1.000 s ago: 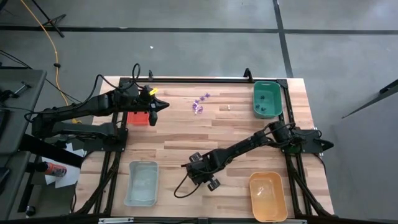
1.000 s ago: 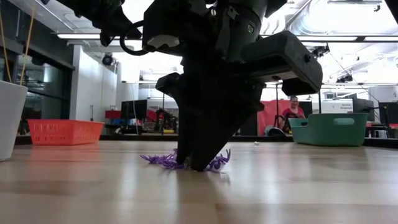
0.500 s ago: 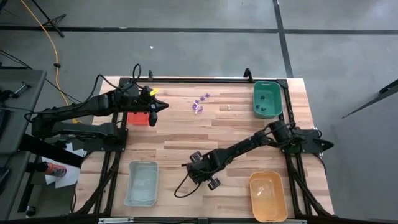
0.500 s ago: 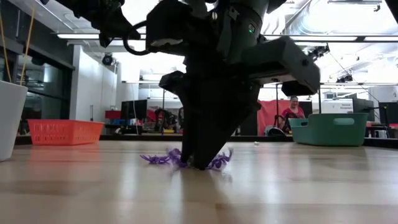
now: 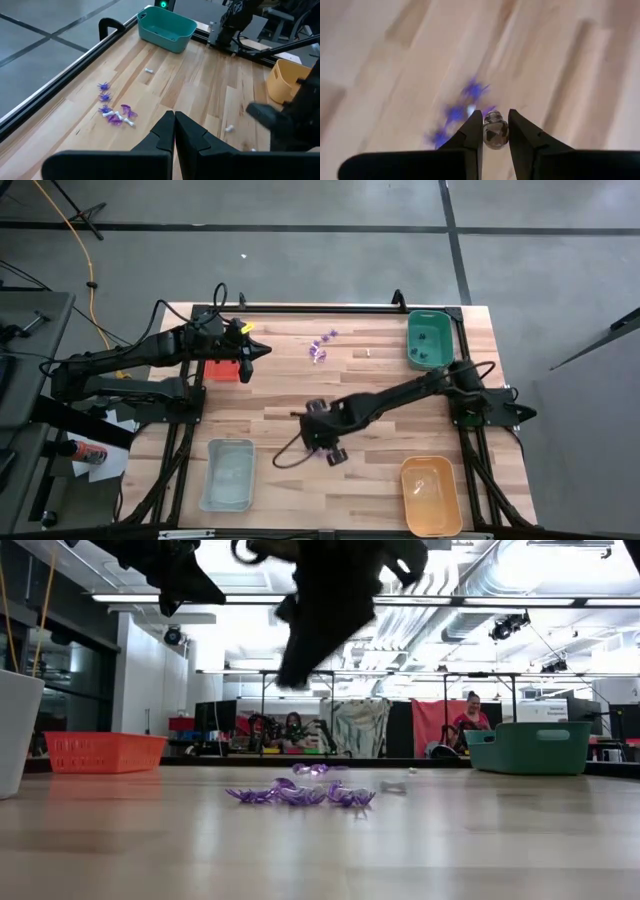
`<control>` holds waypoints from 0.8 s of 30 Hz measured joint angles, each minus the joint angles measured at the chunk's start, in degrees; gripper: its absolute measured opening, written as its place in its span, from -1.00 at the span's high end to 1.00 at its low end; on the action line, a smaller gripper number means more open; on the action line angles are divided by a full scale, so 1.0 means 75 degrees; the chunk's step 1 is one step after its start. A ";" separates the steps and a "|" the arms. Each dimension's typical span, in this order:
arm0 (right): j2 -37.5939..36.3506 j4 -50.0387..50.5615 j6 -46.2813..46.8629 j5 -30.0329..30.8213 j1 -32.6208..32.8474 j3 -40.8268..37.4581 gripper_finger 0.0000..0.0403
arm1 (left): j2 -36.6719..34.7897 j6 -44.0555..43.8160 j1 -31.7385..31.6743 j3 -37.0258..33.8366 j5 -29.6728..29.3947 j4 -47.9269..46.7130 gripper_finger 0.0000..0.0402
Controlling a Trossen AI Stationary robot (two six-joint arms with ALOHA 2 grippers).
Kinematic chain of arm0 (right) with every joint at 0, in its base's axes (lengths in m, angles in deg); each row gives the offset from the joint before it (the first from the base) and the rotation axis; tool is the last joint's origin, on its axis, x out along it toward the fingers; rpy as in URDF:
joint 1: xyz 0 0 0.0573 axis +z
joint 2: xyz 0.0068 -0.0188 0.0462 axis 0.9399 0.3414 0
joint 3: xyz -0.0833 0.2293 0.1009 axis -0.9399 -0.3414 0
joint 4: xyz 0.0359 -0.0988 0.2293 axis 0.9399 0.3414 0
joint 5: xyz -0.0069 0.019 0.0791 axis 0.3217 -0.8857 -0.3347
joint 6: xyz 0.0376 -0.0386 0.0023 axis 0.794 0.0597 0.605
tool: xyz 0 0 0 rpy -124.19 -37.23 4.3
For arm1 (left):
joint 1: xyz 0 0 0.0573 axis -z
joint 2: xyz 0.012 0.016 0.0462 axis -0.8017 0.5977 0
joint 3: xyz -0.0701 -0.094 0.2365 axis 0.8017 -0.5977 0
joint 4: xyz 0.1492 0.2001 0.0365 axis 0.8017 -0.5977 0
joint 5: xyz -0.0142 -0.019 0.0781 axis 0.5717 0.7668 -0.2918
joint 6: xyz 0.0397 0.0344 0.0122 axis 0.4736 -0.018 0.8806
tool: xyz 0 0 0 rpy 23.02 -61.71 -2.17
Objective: Sort Halloween decoration
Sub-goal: Put the black skull toy into the green bin
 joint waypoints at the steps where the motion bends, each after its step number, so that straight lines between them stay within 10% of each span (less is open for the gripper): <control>1: -0.0128 0.0000 0.0184 0.0013 -0.0062 0.0000 0.74 | 0.0000 0.0002 0.0000 0.0000 0.0000 -0.0011 1.00; 11: -0.1726 0.0966 0.1860 0.0025 -0.0710 -0.0481 0.74 | 0.0000 0.0001 0.0000 0.0000 -0.0163 -0.0018 1.00; 24: -0.5424 -0.2527 0.4672 0.0334 -0.0967 -0.5952 0.74 | 0.0000 0.0000 0.0000 0.0000 -0.0172 -0.0010 1.00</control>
